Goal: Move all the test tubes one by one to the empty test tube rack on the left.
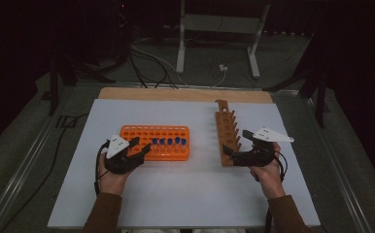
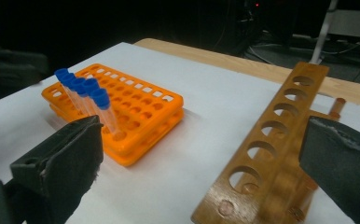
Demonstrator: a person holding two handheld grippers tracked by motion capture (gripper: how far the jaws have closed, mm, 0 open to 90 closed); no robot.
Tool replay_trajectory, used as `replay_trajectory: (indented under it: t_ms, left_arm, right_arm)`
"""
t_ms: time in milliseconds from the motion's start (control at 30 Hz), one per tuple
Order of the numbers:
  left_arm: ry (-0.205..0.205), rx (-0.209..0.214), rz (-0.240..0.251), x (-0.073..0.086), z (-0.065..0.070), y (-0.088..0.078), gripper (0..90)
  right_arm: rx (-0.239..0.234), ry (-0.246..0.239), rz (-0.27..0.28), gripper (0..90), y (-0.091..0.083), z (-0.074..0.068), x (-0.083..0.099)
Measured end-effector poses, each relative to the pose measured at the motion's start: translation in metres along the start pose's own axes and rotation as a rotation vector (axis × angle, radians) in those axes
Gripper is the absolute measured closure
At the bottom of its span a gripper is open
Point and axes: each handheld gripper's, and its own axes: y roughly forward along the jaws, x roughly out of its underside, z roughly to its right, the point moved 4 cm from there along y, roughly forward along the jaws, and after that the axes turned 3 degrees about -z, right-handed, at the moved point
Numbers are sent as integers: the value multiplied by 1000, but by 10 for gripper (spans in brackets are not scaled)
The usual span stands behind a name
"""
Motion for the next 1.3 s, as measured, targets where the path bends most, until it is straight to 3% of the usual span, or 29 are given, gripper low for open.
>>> replay_trajectory:
  t_ms: [167, 400, 633, 800, 1000, 1300]
  left_arm:
    - [-18, -16, 41, -3, -8, -20, 266]
    - [-32, -56, 73, 3, -25, -41, 162]
    - [-60, -77, 112, 12, -31, -54, 38]
    - [-35, -92, 126, 15, -27, -63, 12]
    - [-37, -107, 140, 18, -29, -70, 6]
    - [-65, -142, 140, 25, -39, -73, 6]
  right_arm:
    - [14, -2, 15, 1, -6, 3, 7]
    - [42, -35, 39, 1, -15, 3, 22]
    - [69, -26, 72, 1, -25, 6, 33]
    - [89, -22, 99, 1, -33, 9, 36]
    - [115, -43, 119, 1, -40, 11, 39]
    - [151, 18, 152, 1, -50, 22, 45]
